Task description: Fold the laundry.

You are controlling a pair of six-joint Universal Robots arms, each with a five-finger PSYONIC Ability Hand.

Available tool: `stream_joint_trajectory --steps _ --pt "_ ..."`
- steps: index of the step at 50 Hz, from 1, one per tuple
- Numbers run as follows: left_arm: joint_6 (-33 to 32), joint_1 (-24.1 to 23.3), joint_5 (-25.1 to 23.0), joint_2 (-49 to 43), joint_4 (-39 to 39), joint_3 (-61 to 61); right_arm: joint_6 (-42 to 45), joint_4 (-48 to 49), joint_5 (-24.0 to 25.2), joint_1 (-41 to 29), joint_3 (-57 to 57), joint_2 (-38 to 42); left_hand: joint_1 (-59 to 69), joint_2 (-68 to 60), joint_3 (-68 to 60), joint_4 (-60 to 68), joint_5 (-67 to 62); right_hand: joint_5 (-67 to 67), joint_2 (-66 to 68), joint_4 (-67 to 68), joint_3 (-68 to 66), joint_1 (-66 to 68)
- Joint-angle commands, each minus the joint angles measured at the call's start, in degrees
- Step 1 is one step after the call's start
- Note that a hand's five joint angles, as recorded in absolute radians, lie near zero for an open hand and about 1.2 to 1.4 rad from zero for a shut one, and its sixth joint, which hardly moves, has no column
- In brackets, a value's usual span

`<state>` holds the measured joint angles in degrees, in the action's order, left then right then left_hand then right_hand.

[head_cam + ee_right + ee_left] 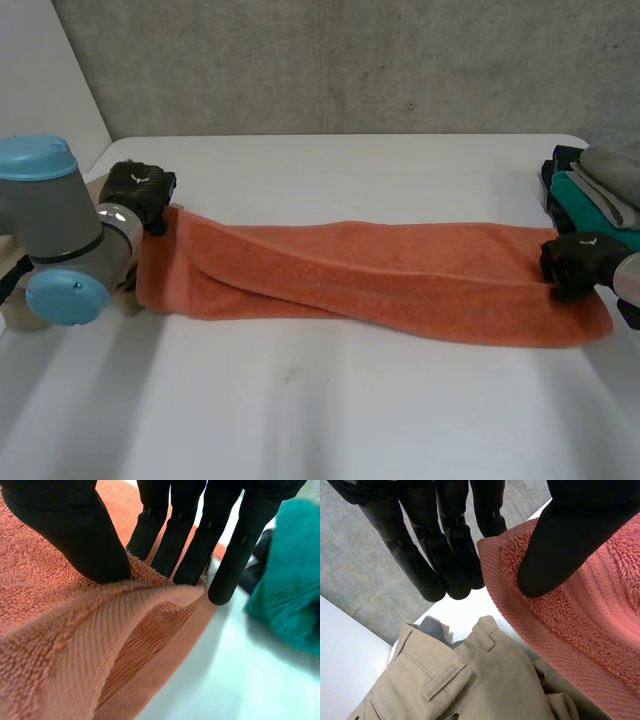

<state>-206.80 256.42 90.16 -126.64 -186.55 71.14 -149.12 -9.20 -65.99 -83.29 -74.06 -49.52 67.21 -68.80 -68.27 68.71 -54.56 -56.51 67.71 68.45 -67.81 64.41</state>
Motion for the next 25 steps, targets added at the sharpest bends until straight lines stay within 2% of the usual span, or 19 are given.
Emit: stream_joint_trajectory --steps 1,9,18,25 --pt "0.00 0.23 0.01 0.08 -0.13 -0.47 -2.84 6.20 0.07 -0.38 0.31 -2.51 12.79 -11.20 -11.73 11.29 -15.44 -13.49 12.29 11.55 -12.19 15.59" --pt "0.17 -0.13 0.10 -0.27 -0.83 -1.88 -4.51 9.11 -0.11 -1.79 4.44 -0.49 12.79 -11.20 -11.73 11.29 -15.44 -13.49 12.29 11.55 -12.19 15.59" --pt "0.61 -0.83 1.95 -4.57 -6.19 -6.53 -5.04 22.97 -2.21 -3.19 7.78 4.33 12.79 -11.20 -11.73 11.29 -15.44 -13.49 12.29 11.55 -12.19 15.59" --pt "0.35 -2.50 2.65 -10.64 -6.46 -12.68 -4.60 28.36 -2.74 -4.86 10.42 8.64 12.79 -11.20 -11.73 11.29 -15.44 -13.49 12.29 11.55 -12.19 15.59"
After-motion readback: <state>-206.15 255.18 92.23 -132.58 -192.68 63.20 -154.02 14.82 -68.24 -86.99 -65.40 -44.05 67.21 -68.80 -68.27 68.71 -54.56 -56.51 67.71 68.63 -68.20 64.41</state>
